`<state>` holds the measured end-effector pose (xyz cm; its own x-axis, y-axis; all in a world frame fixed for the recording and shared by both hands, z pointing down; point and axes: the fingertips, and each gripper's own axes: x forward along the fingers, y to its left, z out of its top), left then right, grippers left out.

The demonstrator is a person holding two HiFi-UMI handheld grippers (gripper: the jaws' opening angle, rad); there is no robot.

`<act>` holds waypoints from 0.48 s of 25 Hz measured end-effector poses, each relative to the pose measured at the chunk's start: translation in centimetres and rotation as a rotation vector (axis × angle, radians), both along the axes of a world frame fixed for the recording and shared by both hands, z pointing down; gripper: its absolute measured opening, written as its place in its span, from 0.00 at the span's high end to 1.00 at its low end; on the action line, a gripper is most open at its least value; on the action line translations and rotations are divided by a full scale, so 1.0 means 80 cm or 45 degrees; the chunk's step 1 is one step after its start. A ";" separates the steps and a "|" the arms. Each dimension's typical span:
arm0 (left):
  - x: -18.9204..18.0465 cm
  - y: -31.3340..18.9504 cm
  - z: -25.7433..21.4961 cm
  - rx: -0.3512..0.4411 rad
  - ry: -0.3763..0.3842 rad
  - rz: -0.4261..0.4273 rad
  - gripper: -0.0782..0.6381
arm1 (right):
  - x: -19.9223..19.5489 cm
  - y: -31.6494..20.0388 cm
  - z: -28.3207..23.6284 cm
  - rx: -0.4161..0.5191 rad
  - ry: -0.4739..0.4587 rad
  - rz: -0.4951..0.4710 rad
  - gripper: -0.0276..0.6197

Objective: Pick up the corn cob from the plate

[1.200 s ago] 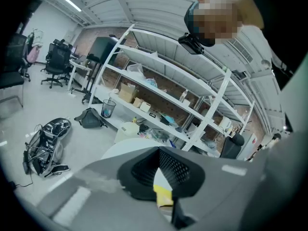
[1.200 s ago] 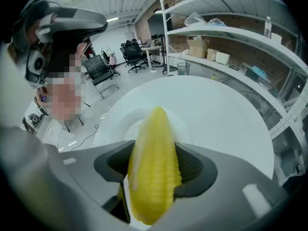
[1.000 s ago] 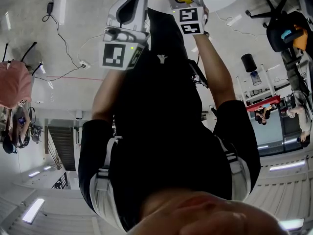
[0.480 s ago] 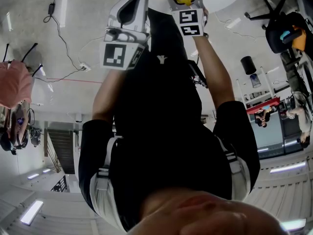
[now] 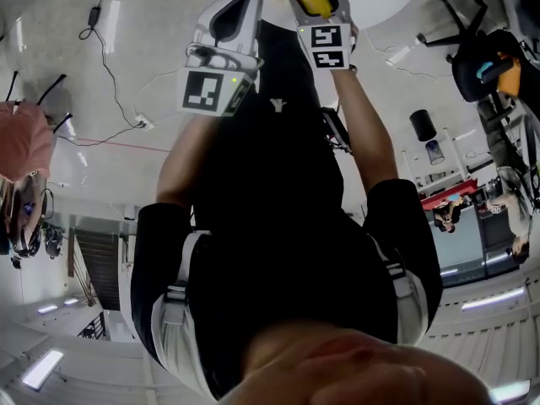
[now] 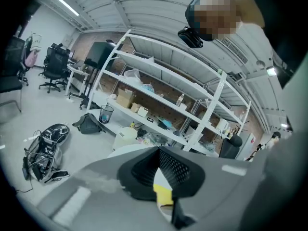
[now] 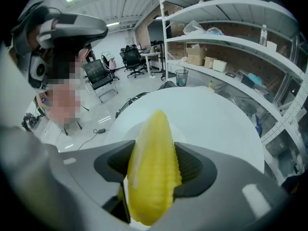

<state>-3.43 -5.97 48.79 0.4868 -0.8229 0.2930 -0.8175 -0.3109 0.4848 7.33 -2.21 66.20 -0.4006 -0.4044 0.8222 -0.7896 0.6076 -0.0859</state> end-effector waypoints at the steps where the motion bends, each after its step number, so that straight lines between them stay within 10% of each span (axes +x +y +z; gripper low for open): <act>1: 0.000 0.001 -0.002 -0.015 0.003 -0.002 0.89 | 0.000 0.000 -0.003 0.004 -0.001 0.000 0.55; 12: -0.001 0.001 -0.046 0.076 -0.001 -0.001 0.89 | -0.001 -0.002 -0.050 0.059 -0.035 0.034 0.55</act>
